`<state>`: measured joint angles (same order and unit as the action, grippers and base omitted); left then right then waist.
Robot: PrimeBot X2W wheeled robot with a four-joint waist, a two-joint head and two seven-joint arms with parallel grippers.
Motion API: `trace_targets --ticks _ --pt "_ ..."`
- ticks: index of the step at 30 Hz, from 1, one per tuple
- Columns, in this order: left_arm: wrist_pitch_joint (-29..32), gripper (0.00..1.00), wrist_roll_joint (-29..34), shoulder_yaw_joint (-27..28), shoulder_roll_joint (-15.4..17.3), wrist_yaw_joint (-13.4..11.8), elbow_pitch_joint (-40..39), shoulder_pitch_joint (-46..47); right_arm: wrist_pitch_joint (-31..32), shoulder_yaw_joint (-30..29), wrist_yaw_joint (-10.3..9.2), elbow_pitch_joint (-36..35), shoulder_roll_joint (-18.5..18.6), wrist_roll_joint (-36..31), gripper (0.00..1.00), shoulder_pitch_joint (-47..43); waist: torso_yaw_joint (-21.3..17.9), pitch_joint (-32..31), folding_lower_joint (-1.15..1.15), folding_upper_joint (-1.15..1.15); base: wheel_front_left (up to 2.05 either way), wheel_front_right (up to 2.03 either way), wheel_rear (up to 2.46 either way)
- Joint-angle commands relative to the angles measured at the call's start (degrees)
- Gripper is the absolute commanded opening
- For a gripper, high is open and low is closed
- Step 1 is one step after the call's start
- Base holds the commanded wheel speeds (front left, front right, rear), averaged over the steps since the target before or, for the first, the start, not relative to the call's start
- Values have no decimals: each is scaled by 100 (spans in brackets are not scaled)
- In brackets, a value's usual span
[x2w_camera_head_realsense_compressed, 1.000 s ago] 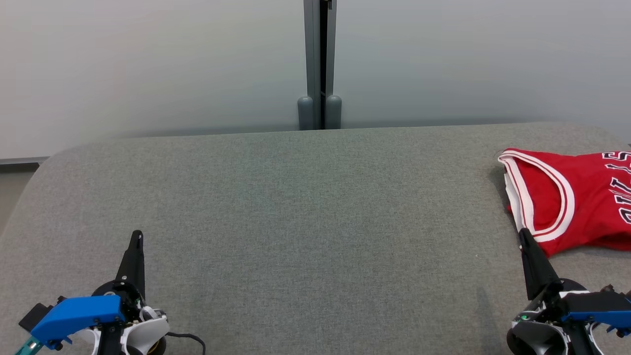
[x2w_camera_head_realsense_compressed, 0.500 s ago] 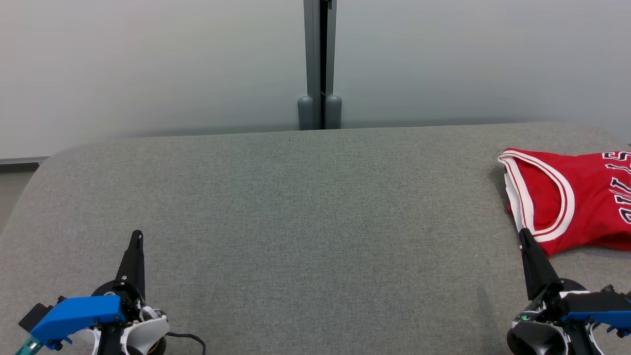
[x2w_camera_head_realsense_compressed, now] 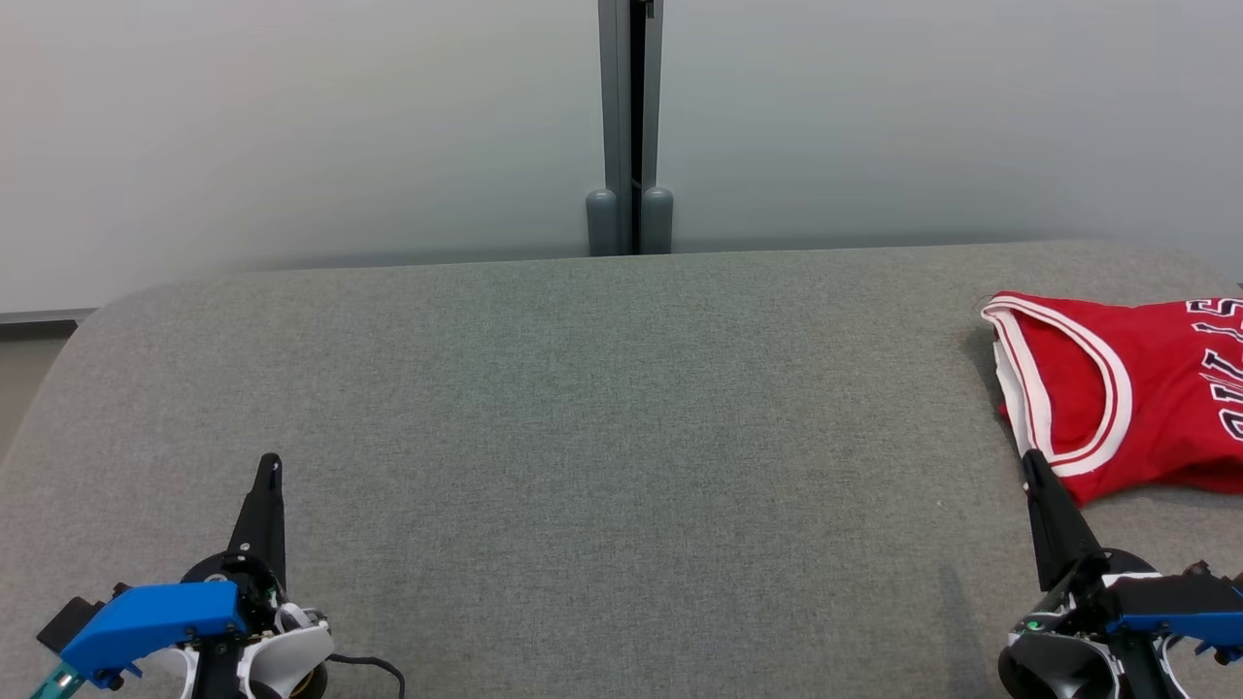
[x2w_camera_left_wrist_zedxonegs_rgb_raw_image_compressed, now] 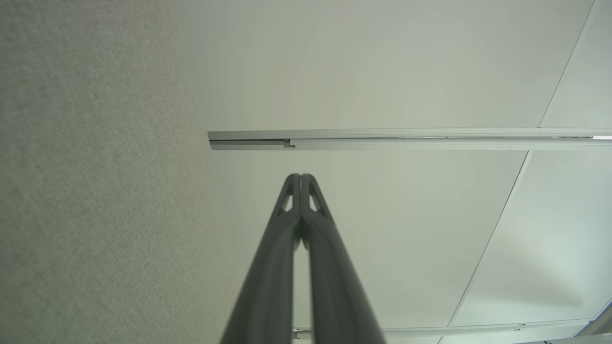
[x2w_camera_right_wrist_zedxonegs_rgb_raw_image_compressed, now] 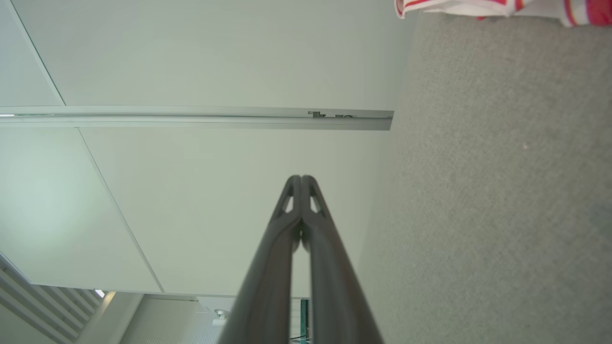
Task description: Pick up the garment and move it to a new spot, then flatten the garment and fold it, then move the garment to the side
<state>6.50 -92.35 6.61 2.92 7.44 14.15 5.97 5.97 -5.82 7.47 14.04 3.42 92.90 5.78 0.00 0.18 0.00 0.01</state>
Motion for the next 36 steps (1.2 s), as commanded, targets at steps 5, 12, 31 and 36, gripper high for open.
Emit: trace_targets --ticks 5,12,31,36 --pt "25 0 -13 18 -15 26 -22 54 18 -17 4 11 -12 1 0 86 0 0 0 -1 0 0 0" --pt "24 0 -12 19 -15 26 -23 54 26 -23 4 11 -15 -7 0 87 0 0 0 -1 0 0 0" --pt "25 0 -9 20 -17 26 -23 54 41 -39 4 12 -25 -23 0 89 0 0 0 -1 0 0 0" --pt "25 0 -8 21 -16 26 -23 54 46 -43 4 13 -27 -27 0 90 0 0 0 -1 0 0 0"
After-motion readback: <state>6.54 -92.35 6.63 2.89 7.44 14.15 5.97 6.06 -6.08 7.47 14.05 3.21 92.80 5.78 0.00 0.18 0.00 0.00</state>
